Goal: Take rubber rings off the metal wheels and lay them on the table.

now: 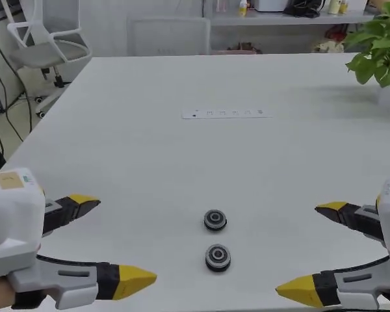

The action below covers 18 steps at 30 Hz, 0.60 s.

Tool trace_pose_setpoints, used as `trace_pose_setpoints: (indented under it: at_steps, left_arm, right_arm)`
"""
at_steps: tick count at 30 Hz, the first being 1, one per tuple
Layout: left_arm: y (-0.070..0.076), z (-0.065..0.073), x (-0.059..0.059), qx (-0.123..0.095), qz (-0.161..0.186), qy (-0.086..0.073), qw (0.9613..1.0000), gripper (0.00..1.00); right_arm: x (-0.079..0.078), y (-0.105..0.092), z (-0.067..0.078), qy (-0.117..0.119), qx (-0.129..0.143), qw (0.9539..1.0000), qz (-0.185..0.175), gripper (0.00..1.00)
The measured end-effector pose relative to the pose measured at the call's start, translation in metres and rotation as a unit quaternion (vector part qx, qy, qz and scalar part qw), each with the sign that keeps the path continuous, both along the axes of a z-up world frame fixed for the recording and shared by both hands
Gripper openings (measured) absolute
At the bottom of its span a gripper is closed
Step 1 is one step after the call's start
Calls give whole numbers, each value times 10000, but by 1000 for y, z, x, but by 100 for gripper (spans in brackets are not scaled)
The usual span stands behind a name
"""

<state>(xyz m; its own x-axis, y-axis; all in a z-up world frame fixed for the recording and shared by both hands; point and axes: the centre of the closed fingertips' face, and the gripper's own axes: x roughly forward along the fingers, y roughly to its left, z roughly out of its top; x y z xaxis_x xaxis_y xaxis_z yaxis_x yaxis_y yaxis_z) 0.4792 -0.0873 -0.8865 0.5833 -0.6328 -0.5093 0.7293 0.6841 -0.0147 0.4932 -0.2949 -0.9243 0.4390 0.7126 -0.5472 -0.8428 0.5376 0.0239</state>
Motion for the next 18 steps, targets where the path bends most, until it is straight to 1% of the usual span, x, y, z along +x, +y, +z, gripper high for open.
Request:
trace_pose_setpoints:
  at_steps: [7,14,18]
  left_arm:
    - [1,2,6,17,-10,-11,10000,93]
    - [1,2,11,28,-32,-11,10000,93]
    - [0,1,14,82,-92,-1,9999,92]
  right_arm:
    - [6,3,0,11,12,10000,50,99]
    - [12,5,-1,16,-33,9999,124,99]
    - [18,6,-1,13,-20,9999,141,99]
